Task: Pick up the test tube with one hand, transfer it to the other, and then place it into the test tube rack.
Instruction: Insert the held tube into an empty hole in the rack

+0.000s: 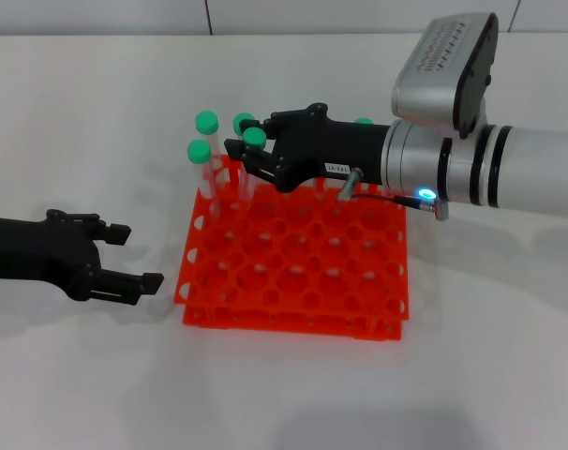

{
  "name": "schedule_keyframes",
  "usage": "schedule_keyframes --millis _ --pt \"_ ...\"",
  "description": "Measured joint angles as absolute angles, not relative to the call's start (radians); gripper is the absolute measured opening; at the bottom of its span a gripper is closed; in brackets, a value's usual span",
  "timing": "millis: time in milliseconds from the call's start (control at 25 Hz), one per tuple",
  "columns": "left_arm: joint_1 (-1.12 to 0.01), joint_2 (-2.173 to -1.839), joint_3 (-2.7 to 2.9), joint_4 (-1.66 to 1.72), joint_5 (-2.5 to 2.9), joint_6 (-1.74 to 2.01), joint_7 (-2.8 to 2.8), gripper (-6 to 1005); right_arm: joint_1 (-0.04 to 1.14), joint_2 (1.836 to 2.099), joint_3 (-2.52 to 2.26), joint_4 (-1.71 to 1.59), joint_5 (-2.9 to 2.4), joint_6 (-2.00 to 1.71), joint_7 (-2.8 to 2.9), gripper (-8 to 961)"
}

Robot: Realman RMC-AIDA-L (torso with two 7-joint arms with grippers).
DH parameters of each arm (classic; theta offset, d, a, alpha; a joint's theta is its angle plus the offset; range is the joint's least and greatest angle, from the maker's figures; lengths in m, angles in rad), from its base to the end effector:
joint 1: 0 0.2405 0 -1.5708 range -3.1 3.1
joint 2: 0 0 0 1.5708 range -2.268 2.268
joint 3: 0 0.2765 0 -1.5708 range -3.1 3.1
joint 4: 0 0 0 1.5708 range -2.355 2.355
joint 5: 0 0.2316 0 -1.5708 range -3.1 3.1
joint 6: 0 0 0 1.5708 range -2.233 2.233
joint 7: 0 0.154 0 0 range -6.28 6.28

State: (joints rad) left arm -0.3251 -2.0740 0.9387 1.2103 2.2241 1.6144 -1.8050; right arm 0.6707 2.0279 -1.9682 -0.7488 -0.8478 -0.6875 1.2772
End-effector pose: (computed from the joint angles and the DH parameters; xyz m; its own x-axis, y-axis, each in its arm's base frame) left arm -0.3021 0.3291 0.0322 0.8554 0.5002 0.1350 0.5179 -0.8187 -0.2481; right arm 0.1360 0.4084 -0.1354 0.8323 -0.1689 -0.5279 -0.3503 -0.8984 -0.2648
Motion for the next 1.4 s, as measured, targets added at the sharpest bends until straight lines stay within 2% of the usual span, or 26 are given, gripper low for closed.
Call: schedule_keyframes --millis 1400 --pt "-0.327 -2.075 0.939 1.199 2.224 1.603 -1.798 893 0.716 2.028 -1.994 -0.711 -0.848 -0.682 1.323 266"
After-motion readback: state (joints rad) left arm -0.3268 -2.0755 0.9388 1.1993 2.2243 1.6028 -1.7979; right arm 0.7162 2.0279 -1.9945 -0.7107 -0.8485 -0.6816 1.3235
